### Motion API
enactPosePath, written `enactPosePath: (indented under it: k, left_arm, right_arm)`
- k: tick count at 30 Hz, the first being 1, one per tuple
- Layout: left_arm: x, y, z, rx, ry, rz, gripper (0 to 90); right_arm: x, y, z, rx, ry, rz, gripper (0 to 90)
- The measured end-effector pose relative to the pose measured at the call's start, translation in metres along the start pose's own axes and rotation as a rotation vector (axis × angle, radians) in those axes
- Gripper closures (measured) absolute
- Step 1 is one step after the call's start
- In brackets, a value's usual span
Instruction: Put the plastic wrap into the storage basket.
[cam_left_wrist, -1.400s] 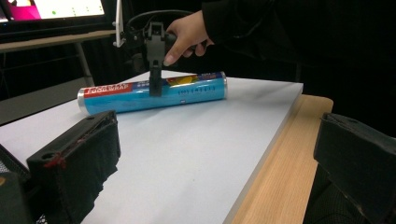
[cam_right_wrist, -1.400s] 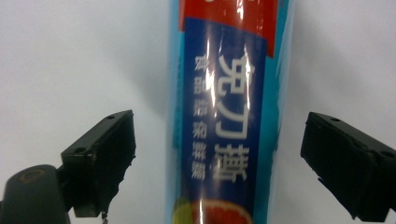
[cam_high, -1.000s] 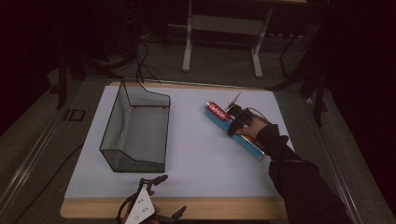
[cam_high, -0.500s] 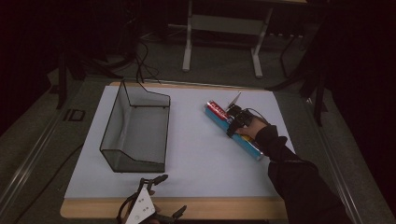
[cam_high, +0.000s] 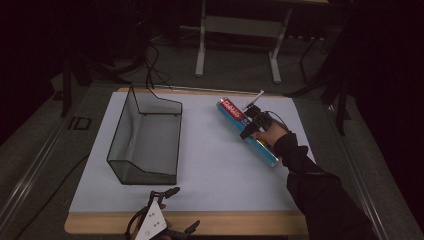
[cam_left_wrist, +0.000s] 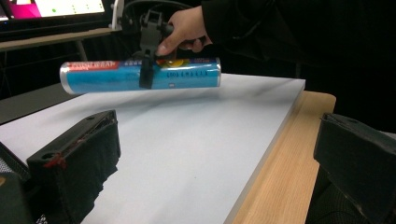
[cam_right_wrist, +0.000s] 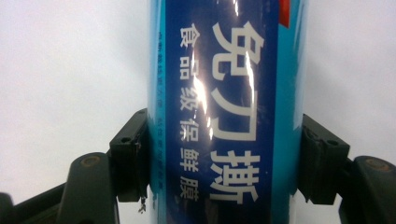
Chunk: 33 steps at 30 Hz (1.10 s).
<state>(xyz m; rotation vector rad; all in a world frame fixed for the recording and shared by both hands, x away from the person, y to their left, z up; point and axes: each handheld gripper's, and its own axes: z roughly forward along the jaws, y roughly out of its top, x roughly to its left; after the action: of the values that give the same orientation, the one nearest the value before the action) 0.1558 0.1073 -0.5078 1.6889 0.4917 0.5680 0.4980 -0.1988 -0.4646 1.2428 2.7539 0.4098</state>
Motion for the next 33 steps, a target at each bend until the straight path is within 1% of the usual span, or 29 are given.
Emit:
enactPosePath:
  k: [1,3,4,5,6,7,10,11,14,15,17,18,19,21,22,23,24,25,26,27,28,29,30,31,32,33]
  left_arm:
    - [0.000,0.000,0.000,0.001,-0.001,0.000,1.1]
    - [0.000,0.000,0.000,0.002,-0.001,0.002,1.1]
    - [0.000,0.000,0.000,0.001,-0.001,0.002,1.1]
    - [0.000,0.000,0.000,0.002,0.000,0.003,1.1]
    - [0.000,0.000,0.000,0.002,-0.001,0.003,1.1]
    - [0.000,0.000,0.001,0.003,0.000,0.002,1.2]
    - [0.000,0.000,0.001,0.002,0.000,0.002,1.1]
    - [0.000,0.000,0.001,0.002,0.000,0.002,1.1]
    - [0.000,0.000,0.001,0.003,0.000,0.002,1.1]
    - [0.000,0.000,0.001,0.003,0.000,0.003,1.1]
    - [0.000,0.000,0.001,0.002,0.000,0.002,1.1]
    - [0.000,0.000,0.001,0.002,0.001,0.003,1.1]
    - [0.000,0.000,0.001,0.002,0.000,0.002,1.1]
    - [-0.001,0.000,0.001,0.002,0.000,0.003,1.1]
    - [-0.001,0.000,0.001,0.001,-0.001,0.004,1.1]
    - [-0.001,0.000,0.001,0.000,-0.001,0.003,1.1]
    - [0.000,0.000,0.001,0.000,-0.002,0.004,1.1]
    - [0.000,0.000,0.001,0.001,-0.002,0.005,1.1]
    - [0.000,0.000,0.001,0.000,-0.002,0.004,1.1]
    - [0.000,0.000,0.001,-0.002,-0.003,0.002,1.1]
    - [0.000,0.001,0.000,-0.002,-0.002,0.003,1.1]
    - [0.000,0.001,0.000,-0.004,-0.003,0.002,1.1]
    - [0.000,0.001,0.000,-0.004,-0.003,0.004,1.1]
    - [0.000,0.001,0.000,-0.005,-0.003,0.005,1.1]
    - [0.000,0.001,0.000,-0.005,-0.003,0.005,1.1]
    - [0.000,0.001,0.000,-0.005,-0.003,0.005,1.1]
  right_arm:
    - [0.000,0.001,-0.003,-0.014,0.004,0.002,31.9]
    - [0.001,0.001,-0.005,-0.020,0.011,0.004,31.9]
    - [0.001,0.002,-0.008,-0.032,0.017,0.008,31.9]
    - [0.003,0.003,-0.013,-0.050,0.022,0.005,31.9]
    - [0.005,0.004,-0.016,-0.068,0.016,0.003,31.9]
    - [0.007,0.005,-0.021,-0.094,0.027,0.009,31.9]
    - [0.008,0.005,-0.024,-0.107,0.036,0.016,31.9]
    - [0.010,0.007,-0.028,-0.131,0.047,0.021,31.9]
    - [0.017,0.011,-0.036,-0.166,0.061,0.015,31.9]
    - [0.021,0.014,-0.041,-0.188,0.078,0.019,31.9]
    - [0.023,0.015,-0.044,-0.198,0.080,0.020,31.9]
    - [0.029,0.019,-0.048,-0.211,0.070,0.012,31.9]
    - [0.031,0.020,-0.050,-0.225,0.077,0.013,31.9]
    - [0.031,0.020,-0.050,-0.225,0.077,0.013,31.9]
    - [0.034,0.021,-0.052,-0.237,0.081,0.017,31.9]
    - [0.042,0.026,-0.060,-0.272,0.092,0.022,31.9]
    - [0.042,0.026,-0.060,-0.272,0.092,0.022,31.9]
    - [0.047,0.030,-0.064,-0.291,0.093,0.023,31.9]
    - [0.047,0.030,-0.064,-0.291,0.093,0.023,31.9]
    - [0.051,0.032,-0.066,-0.300,0.088,0.021,31.9]
    - [0.058,0.035,-0.071,-0.323,0.094,0.013,31.9]
    - [0.058,0.035,-0.071,-0.323,0.094,0.013,31.9]
    - [0.061,0.037,-0.072,-0.338,0.097,0.016,31.9]
    - [0.067,0.040,-0.075,-0.362,0.110,0.018,31.9]
    - [0.067,0.040,-0.075,-0.362,0.110,0.018,31.9]
    - [0.071,0.042,-0.076,-0.376,0.109,0.024,31.9]
